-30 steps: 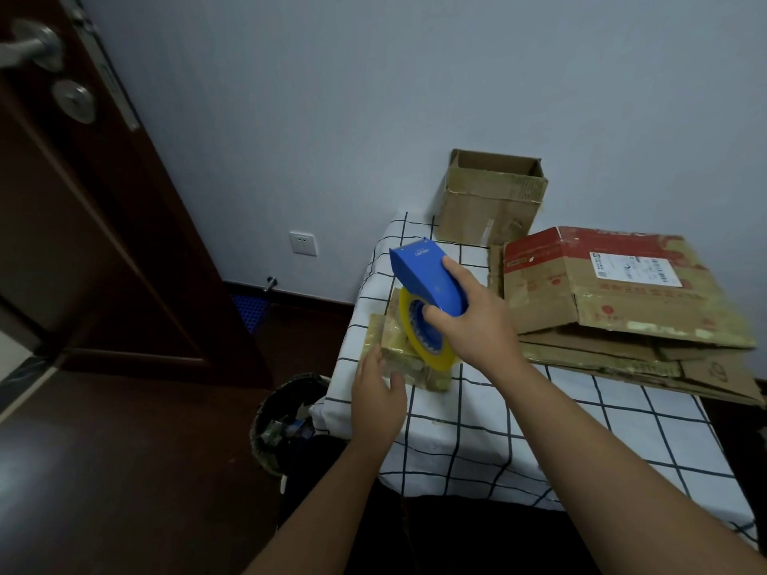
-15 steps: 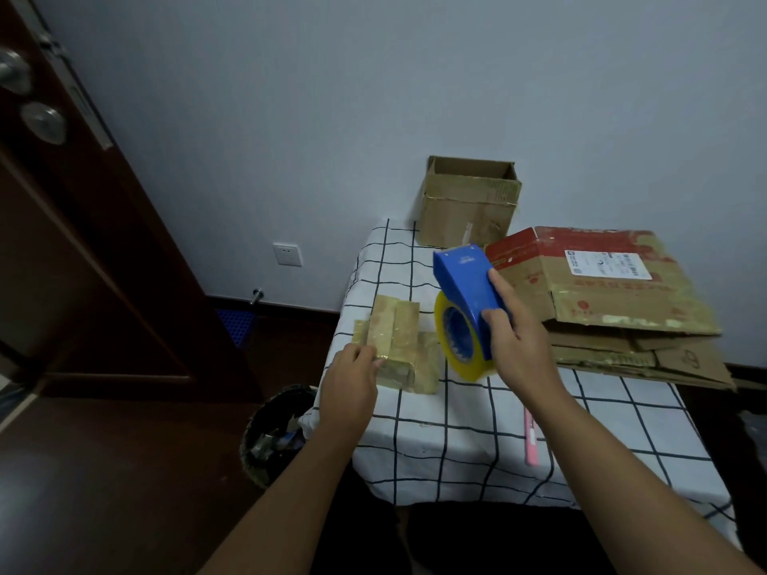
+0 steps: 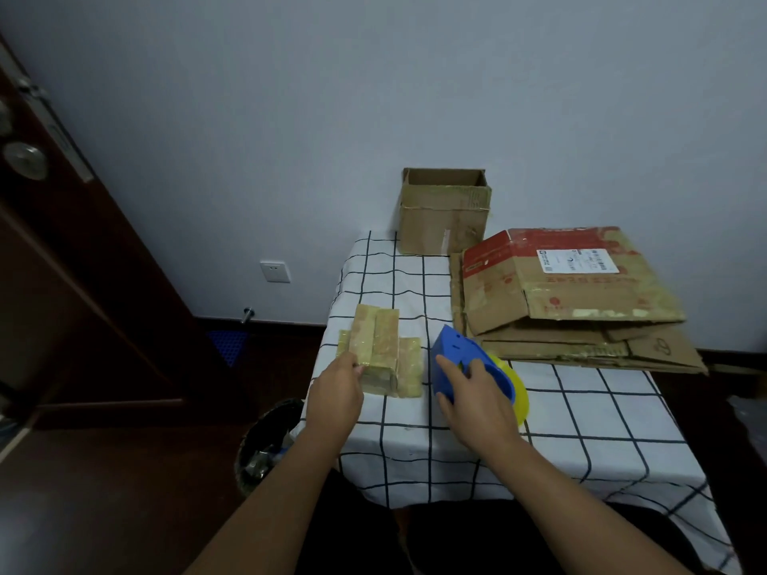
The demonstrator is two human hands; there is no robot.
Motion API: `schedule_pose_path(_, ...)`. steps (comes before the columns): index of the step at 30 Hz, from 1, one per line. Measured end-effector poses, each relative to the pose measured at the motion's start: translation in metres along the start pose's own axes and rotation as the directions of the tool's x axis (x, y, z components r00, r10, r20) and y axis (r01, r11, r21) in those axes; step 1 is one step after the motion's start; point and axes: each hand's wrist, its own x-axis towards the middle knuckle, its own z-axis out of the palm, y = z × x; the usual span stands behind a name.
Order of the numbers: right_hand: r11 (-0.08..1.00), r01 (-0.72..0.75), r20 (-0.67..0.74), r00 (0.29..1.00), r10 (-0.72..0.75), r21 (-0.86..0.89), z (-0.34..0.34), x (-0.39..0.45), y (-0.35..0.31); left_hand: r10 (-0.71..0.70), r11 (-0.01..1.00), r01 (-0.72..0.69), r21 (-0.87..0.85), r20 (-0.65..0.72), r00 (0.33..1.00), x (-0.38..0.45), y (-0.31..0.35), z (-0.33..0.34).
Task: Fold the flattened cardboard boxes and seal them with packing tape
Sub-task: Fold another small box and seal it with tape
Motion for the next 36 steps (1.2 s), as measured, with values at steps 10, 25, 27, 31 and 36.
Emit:
schedule_pose_path(10, 0.982, -0.017, 0.050, 0.998, 0.027, -0.189, 0.029, 0.006, -0.017, -0.097, 0.988, 0.107, -0.114, 0.085, 0.992, -0.006, 0.015, -0.011)
schedule_pose_path(25, 0.982, 0.010, 0.099, 0.995, 0.009, -0.189, 0.010, 0.008, -0.019, -0.254, 0.967, 0.252, 0.045, 0.053, 0.966, 0.005, 0.043, 0.002)
schedule_pose_path(27, 0.987, 0.023, 0.062, 0.998, -0.013, -0.161, 0.004, 0.009, -0.020, -0.274, 0.959, 0.274, -0.066, 0.015, 0.962, 0.007, 0.038, -0.006)
schedule_pose_path(31, 0.997, 0.071, -0.072, 0.995, -0.071, 0.002, -0.008, 0.013, -0.022, -0.342, 0.877, 0.291, -0.382, -0.070, 0.937, 0.012, 0.031, -0.040)
schedule_pose_path(36, 0.782, 0.042, -0.098, 0.995, 0.025, 0.622, -0.016, 0.033, -0.039, -0.472, 0.147, 0.391, -0.909, 0.283, 0.835, 0.017, 0.030, -0.066)
